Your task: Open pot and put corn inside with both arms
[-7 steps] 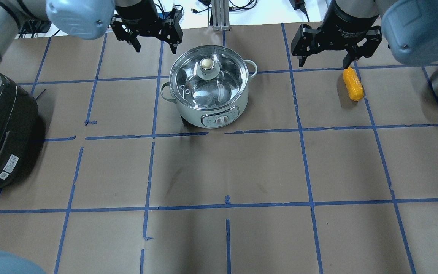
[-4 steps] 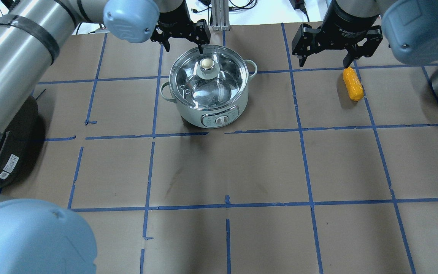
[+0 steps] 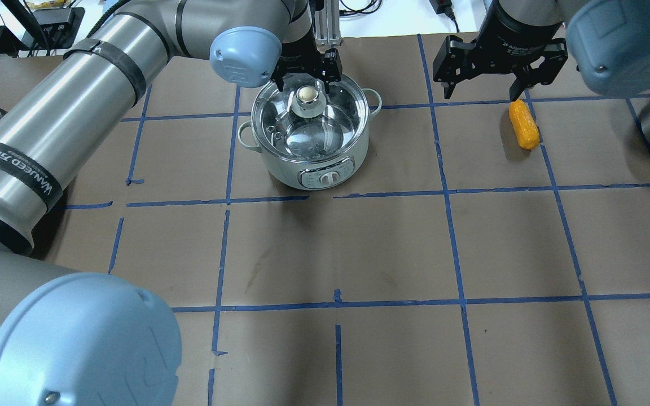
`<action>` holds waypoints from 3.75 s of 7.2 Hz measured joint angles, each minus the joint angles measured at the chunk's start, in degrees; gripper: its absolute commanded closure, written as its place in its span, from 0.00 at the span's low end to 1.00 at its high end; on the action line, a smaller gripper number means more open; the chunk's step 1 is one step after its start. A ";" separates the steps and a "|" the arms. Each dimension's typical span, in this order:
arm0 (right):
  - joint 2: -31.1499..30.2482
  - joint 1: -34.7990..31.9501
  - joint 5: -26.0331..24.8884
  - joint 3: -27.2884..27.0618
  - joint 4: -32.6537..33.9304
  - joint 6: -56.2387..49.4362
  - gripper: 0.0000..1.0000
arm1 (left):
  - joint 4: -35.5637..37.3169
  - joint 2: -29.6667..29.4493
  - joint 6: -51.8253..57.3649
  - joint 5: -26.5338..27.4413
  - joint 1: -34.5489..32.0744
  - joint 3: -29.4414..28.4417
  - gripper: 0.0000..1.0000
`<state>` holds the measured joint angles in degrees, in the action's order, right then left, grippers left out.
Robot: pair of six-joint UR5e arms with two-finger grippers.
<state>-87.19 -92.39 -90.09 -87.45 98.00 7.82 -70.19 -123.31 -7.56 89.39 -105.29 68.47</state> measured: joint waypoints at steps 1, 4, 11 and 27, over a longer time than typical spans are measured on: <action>0.00 0.01 0.00 0.03 0.00 0.00 0.00 | -0.16 0.01 -0.06 0.02 -0.10 0.13 0.11; 0.07 0.09 0.00 0.12 0.00 -0.20 0.00 | -0.05 -0.12 -0.11 0.01 -0.25 0.25 0.83; 1.48 2.83 -1.59 4.47 -5.31 -0.69 0.00 | -8.39 8.00 4.16 1.03 3.59 -0.74 0.84; 32.99 21.73 4.47 -2.56 31.61 -27.07 0.88 | 16.92 1.21 15.54 0.45 25.22 20.12 0.00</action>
<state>-54.20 -70.66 -85.62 -90.01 129.62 -19.25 -53.27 -122.10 7.98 89.84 -80.07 88.59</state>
